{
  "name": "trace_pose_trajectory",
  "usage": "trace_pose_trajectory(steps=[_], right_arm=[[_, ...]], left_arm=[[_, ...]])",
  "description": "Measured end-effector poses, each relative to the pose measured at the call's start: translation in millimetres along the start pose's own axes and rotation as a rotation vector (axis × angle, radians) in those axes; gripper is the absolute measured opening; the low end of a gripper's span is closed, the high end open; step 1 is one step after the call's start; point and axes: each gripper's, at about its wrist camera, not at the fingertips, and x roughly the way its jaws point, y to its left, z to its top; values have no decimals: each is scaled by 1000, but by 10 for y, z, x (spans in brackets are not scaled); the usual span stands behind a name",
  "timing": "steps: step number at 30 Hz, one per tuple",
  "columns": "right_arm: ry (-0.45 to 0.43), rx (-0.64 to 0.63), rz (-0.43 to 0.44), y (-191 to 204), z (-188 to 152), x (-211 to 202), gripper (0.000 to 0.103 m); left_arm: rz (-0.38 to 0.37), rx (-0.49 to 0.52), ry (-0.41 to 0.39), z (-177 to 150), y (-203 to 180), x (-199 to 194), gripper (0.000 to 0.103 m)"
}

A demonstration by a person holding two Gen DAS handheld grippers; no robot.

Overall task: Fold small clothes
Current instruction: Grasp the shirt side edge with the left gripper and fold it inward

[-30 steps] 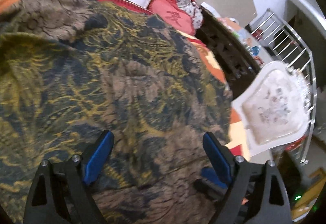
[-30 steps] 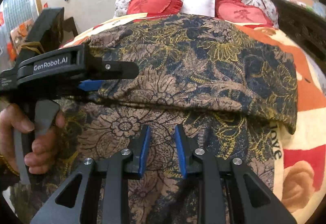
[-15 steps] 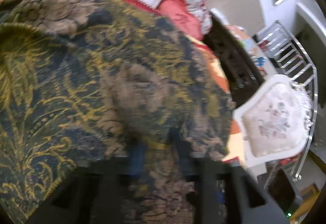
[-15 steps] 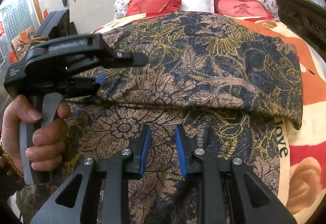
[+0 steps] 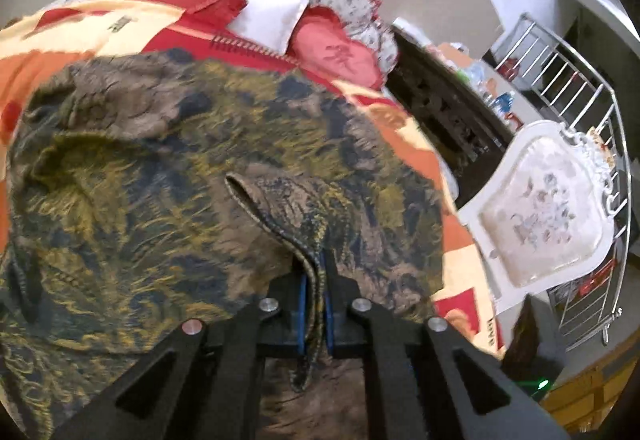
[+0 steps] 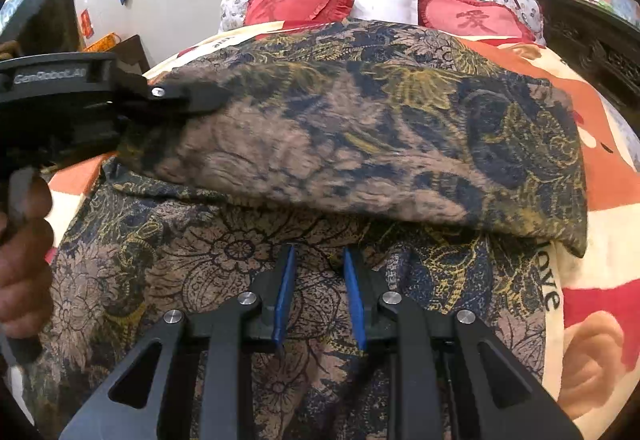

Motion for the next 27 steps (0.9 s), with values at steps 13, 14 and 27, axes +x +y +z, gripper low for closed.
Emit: trace_pose_trajectory(steps=[13, 14, 27], right_arm=[[5, -2, -3, 7, 1, 9, 26], [6, -2, -3, 5, 0, 7, 26], [5, -6, -10, 8, 2, 8, 26]], left_arm=[[15, -216, 31, -148, 553, 215, 4], [25, -206, 26, -135, 527, 191, 4], [178, -105, -129, 289, 704, -806, 4]])
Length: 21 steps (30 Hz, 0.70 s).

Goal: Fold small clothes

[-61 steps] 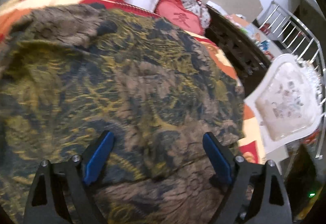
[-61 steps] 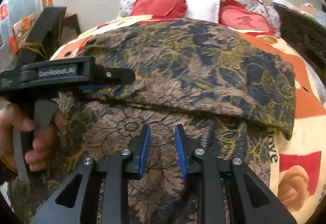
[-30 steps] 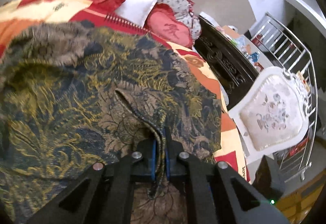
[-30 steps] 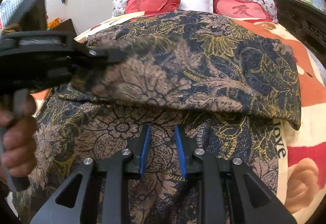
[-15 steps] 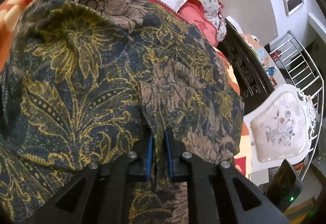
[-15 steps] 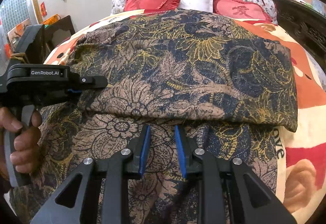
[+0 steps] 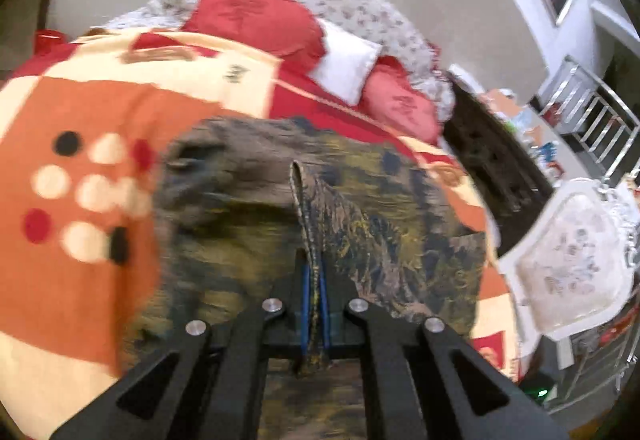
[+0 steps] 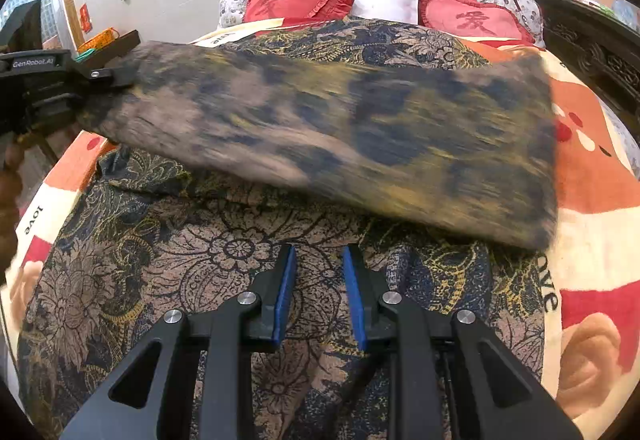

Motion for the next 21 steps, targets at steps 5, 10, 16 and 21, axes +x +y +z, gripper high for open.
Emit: trace_pose_trajectory(steps=[5, 10, 16, 21], right_arm=[[0, 2, 3, -7, -4, -3, 26], [4, -3, -4, 8, 6, -6, 26], [62, 16, 83, -21, 44, 14, 50], [-28, 51, 137, -269, 106, -433, 42]], left_arm=[[114, 31, 61, -32, 276, 113, 4], [202, 50, 71, -166, 376, 289, 5], [378, 127, 35, -255, 208, 205, 26], [388, 179, -265, -382, -188, -148, 89]])
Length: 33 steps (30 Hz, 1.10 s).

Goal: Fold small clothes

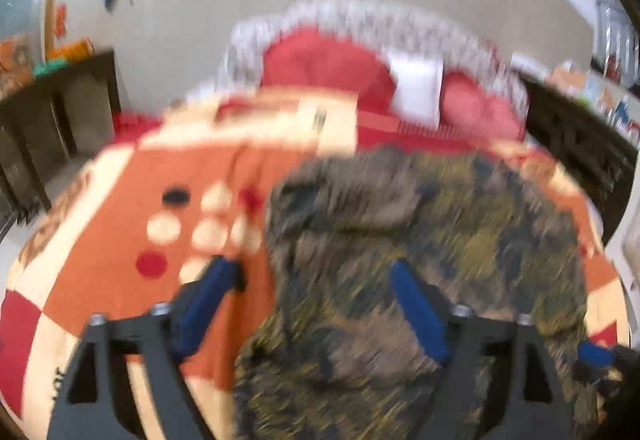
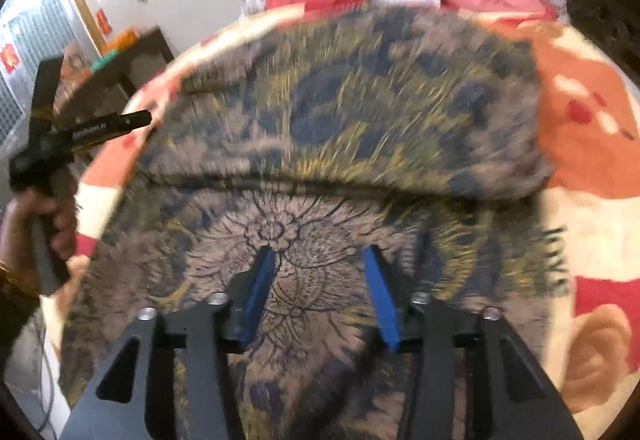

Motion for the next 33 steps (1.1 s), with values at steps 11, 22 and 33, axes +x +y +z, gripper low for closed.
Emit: trace_pose_trajectory(steps=[11, 22, 33], right_arm=[[108, -24, -183, -822, 441, 396, 21], [8, 16, -136, -934, 810, 86, 21], [216, 76, -302, -1258, 1114, 1162, 22]], left_arm=[[44, 52, 234, -410, -13, 674, 54], [54, 50, 237, -403, -37, 718, 58], [55, 39, 235, -402, -17, 729, 61]])
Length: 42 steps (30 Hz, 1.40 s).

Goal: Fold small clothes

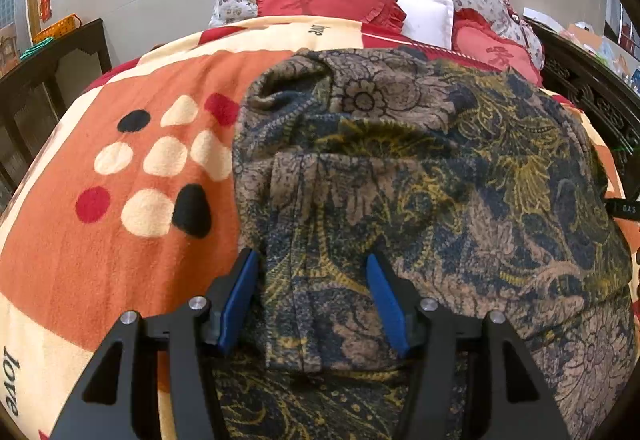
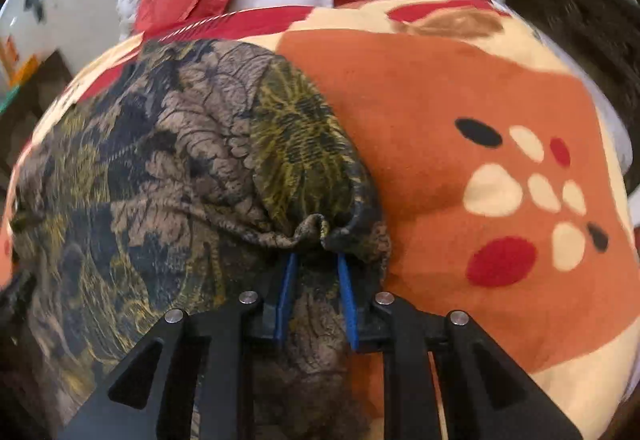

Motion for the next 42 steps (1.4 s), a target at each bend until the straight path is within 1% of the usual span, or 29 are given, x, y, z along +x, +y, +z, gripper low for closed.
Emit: trace_pose_trajectory(steps=[1, 3, 5, 6, 7, 8, 9, 10, 11, 12, 13, 14, 15, 18, 20, 21, 22, 24, 26, 27, 28, 29, 30, 31, 32, 36, 39, 41, 42], right_arm=[[13, -39, -22, 44, 16, -19, 22], [12, -39, -52, 69, 85, -153, 22], [-81, -62, -53, 228, 130, -399, 22], [-163, -89, -24, 415, 133, -570, 22], [-198, -102, 5, 530, 125, -642, 22], [-228, -120, 72, 662, 122, -707, 22], [-234, -128, 137, 838, 119, -698, 22], [-207, -129, 149, 959, 124, -611, 22], [-154, -138, 130, 1042, 121, -455, 22], [-87, -143, 64, 1121, 98, -228, 22], [-74, -142, 44, 1111, 58, -88, 21], [-107, -136, 47, 1091, 36, -62, 21], [-114, -129, 46, 1096, 37, -54, 21], [-110, -122, 25, 1139, 5, -258, 21], [-165, -136, 44, 1151, -140, -544, 21], [-184, -141, 42, 1141, -229, -650, 21], [-192, -142, 32, 1149, -301, -720, 22], [-179, -112, 16, 1169, -493, -775, 23], [-140, -78, 8, 1128, -605, -722, 23], [-109, -55, 9, 1117, -681, -646, 23], [-82, -40, 19, 1094, -786, -625, 24], [-55, -26, 26, 1082, -877, -507, 24], [-98, -36, 27, 1065, -962, -494, 24], [-129, -53, 23, 1064, -1029, -502, 24], [-141, -57, 25, 1075, -1064, -479, 25], [-145, -25, 44, 1050, -1060, -445, 25], [-153, -40, 18, 1072, -1075, -459, 25], [-157, -50, 2, 1120, -1092, -466, 25], [-160, -52, -2, 1133, -1095, -468, 25]], left_arm=[[0, -1, 0, 1, 1, 0, 61], [1, -1, -1, 0, 2, 3, 61], [2, -1, -1, -1, 1, 4, 61], [1, -1, -2, -2, 2, 5, 61], [1, -2, -1, -3, 1, 5, 61], [-1, -3, -1, -1, 1, 6, 61], [0, -2, -2, -4, 1, 5, 61], [1, -2, -2, -4, -1, 6, 61], [1, -1, -1, -4, -1, 8, 61], [1, -1, -2, -6, 2, 8, 61], [0, 0, -1, -6, 1, 11, 61], [-1, 1, -1, -5, -2, 13, 61], [0, 2, 0, -3, -6, 14, 61], [-5, 1, 1, 3, 0, -1, 61], [9, 0, -4, 44, -12, -71, 60], [7, -7, -20, 90, -39, -149, 60], [-13, -16, -39, 126, -68, -214, 60], [-84, -10, -86, 247, -216, -353, 60], [-119, 19, -86, 326, -361, -338, 60], [-133, 31, -71, 358, -418, -272, 61], [-108, 38, -35, 378, -454, -142, 61], [-58, 36, 26, 373, -450, 56, 60], [-25, 24, 86, 329, -402, 266, 62], [-56, 4, 73, 291, -349, 323, 62], [-78, -21, 44, 278, -304, 318, 63], [-38, 13, 36, 272, -392, 310, 63], [-3, 38, 41, 278, -464, 250, 63], [31, 29, 45, 240, -517, 109, 63], [30, 15, 40, 193, -557, -8, 63]])
